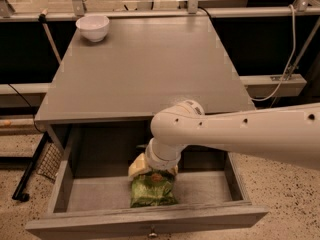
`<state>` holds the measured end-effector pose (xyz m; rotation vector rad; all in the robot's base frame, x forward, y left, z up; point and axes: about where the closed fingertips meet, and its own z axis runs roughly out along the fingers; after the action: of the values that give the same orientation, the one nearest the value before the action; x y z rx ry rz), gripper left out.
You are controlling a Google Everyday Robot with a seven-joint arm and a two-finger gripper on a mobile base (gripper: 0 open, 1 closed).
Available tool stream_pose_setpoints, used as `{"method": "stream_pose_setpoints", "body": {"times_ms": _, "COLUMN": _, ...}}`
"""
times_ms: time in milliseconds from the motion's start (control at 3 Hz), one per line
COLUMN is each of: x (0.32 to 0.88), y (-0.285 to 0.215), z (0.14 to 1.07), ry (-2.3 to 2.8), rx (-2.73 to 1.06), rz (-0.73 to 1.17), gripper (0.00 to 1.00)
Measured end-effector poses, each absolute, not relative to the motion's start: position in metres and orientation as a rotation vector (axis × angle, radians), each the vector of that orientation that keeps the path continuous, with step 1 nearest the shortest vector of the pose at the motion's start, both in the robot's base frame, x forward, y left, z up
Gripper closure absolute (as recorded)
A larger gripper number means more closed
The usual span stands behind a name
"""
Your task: Pick green jalapeno chip bag from top drawer and place on counter
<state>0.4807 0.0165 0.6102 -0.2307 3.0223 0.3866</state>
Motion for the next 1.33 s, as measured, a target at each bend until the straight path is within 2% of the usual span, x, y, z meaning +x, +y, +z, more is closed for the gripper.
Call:
{"method": "stream_pose_setpoints", "body": {"times_ms": 333, "x": 0.484, "y": 0.01, "z": 0.609, "ry": 3.026, "rx": -0.19, "rz": 0.393, "gripper": 0.48}}
{"method": "stream_pose_setpoints", "body": {"times_ms": 1000, "x": 0.481, "y": -0.027, "z": 0.652, "ry": 2.932, "rx": -0.152, "rz": 0.418, "gripper": 0.95}}
{"method": "stream_pose_setpoints", "body": {"times_ms": 1333, "x": 0.479, "y": -0.054, "z": 0.687, "ry": 2.861, "rx": -0.146, "rz": 0.413, "gripper": 1.0}}
